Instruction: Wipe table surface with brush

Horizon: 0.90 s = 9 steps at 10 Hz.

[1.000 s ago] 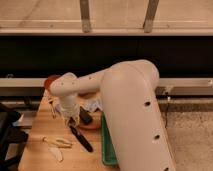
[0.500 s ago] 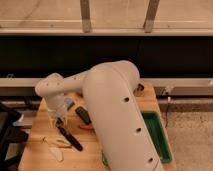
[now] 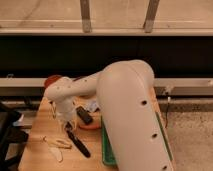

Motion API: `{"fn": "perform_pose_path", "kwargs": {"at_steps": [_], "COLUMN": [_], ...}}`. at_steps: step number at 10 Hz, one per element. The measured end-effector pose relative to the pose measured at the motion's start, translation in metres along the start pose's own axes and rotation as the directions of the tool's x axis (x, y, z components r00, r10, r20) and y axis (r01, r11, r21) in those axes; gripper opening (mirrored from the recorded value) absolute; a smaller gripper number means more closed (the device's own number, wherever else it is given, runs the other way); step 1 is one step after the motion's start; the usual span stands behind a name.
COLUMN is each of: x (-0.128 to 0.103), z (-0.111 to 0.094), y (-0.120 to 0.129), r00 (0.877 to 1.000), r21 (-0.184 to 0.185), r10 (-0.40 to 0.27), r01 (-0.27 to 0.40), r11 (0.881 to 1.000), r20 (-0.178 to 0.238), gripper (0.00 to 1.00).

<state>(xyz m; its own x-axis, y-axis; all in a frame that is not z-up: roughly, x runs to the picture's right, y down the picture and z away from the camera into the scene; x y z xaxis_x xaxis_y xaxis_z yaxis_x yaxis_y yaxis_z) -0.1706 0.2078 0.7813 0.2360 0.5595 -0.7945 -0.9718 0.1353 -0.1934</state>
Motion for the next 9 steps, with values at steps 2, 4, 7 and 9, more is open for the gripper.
{"fn": "perform_pose_path", "kwargs": {"at_steps": [2, 4, 7, 9], "x": [-0.002, -0.014, -0.041, -0.049], "z": [-0.004, -0.012, -0.019, -0.017], "y": [-0.013, -0.014, 0.022, 0.051], "r00": [1.0, 0.999, 0.997, 0.996], "r21": [0.011, 0.023, 0.031, 0.03], "r10": [0.0, -0.012, -0.062, -0.085], "r01": [0.0, 0.012, 0.061, 0.084], "r11": [1.0, 1.0, 0.998, 0.996], "r20": [0.011, 0.031, 0.044, 0.034], "gripper": [0.0, 0.0, 0.0, 0.0]}}
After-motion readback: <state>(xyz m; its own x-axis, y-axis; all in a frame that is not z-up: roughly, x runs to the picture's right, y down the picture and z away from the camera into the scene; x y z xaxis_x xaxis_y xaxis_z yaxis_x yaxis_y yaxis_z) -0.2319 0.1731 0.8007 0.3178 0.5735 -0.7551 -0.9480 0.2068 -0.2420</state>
